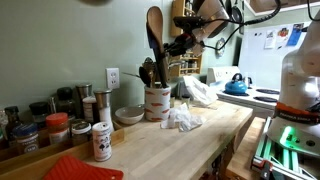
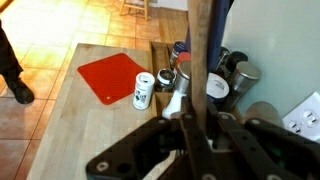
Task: Pick up the wooden cooking spoon and put it on the black spatula and then pick up both the wooden spoon and the black spatula from the countertop and put them in the white and red utensil holding bucket
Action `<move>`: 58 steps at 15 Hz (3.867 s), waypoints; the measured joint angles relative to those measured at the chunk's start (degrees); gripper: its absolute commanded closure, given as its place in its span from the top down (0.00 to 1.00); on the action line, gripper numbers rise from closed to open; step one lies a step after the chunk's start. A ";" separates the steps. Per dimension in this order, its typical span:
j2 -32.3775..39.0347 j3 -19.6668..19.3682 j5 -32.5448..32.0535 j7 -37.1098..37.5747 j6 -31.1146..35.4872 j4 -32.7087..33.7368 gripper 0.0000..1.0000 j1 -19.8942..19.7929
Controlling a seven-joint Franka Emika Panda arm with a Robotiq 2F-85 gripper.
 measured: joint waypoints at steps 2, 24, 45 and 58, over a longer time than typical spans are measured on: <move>0.04 -0.01 2.72 -2.76 -0.46 -0.40 0.03 -0.41; 0.63 -0.02 36.78 -32.93 -3.17 -7.76 0.03 -1.35; 8.47 -0.41 45.78 -41.96 -5.99 -10.18 0.03 -3.04; 14.55 -0.72 46.85 -41.91 -7.91 -8.19 0.03 -3.59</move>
